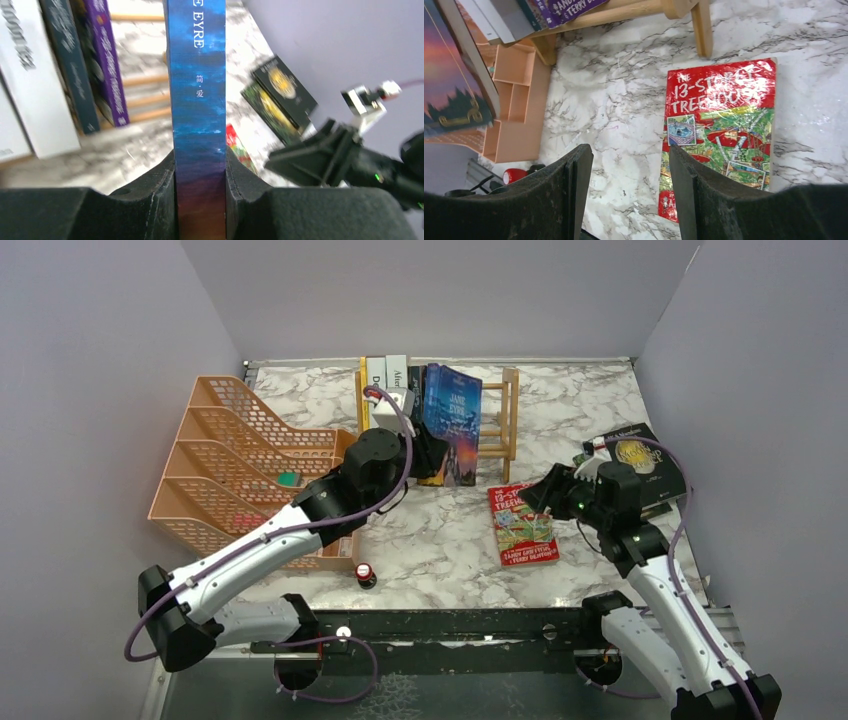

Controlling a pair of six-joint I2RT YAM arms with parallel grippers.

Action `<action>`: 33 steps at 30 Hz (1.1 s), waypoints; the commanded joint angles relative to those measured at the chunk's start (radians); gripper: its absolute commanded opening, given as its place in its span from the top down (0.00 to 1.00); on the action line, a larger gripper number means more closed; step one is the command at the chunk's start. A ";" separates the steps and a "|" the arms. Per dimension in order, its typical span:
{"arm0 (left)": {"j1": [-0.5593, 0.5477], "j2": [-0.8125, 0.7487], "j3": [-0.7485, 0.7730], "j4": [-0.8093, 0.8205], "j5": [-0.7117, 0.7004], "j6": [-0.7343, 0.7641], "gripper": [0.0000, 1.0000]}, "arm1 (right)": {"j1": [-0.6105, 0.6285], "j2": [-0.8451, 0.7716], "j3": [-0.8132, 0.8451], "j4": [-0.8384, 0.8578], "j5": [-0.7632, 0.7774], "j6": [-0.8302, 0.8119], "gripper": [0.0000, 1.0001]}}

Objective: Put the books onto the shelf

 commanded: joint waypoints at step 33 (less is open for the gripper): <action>0.014 0.917 0.247 1.291 -0.625 0.731 1.00 | 0.003 0.132 -0.069 0.018 0.085 -0.024 0.37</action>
